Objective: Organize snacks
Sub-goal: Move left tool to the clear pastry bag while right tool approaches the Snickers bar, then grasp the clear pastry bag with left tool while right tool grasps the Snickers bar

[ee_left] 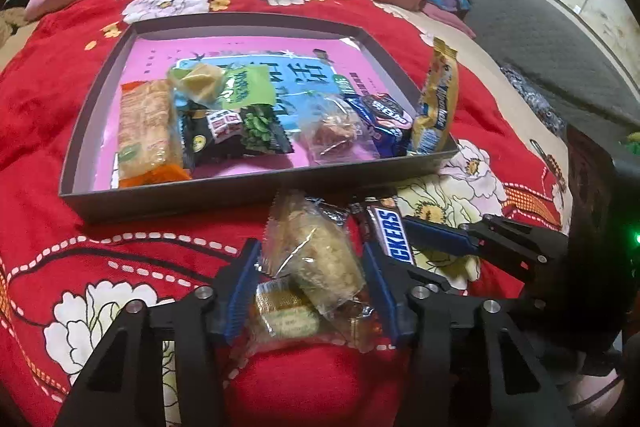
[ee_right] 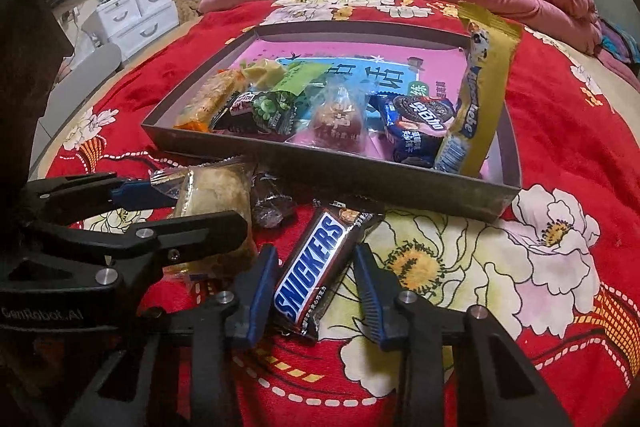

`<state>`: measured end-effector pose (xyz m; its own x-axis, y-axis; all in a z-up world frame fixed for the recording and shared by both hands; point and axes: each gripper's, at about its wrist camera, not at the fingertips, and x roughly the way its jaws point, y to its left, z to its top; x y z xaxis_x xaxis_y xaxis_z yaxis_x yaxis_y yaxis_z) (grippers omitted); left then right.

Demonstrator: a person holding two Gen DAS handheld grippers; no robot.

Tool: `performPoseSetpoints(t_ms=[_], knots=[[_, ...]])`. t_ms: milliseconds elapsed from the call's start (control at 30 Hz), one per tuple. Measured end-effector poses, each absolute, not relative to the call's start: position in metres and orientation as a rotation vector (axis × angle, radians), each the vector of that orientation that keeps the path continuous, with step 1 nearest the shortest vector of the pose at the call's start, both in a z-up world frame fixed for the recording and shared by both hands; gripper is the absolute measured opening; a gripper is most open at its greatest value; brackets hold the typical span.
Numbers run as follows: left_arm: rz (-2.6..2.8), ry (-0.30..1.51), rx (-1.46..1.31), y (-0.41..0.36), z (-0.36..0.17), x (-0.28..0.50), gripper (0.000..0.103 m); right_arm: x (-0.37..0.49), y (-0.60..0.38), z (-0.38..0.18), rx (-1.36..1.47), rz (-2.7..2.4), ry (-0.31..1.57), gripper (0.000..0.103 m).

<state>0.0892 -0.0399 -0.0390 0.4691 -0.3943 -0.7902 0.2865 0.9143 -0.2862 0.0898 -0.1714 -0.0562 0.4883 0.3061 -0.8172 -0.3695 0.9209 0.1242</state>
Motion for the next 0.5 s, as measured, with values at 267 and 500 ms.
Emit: performPoseSetpoints(t_ms=[267, 500], knots=[[-0.434, 1.025, -0.160, -0.0366, -0.0434, 0.0944, 0.049, 0.0966, -0.1647, -0.0644, -0.065, 0.413, 0.994, 0.040], [-0.441, 1.033, -0.183, -0.0354, -0.0450, 0.0971, 0.046, 0.0969, -0.1682, -0.0619, -0.068, 0.427, 1.007, 0.033]])
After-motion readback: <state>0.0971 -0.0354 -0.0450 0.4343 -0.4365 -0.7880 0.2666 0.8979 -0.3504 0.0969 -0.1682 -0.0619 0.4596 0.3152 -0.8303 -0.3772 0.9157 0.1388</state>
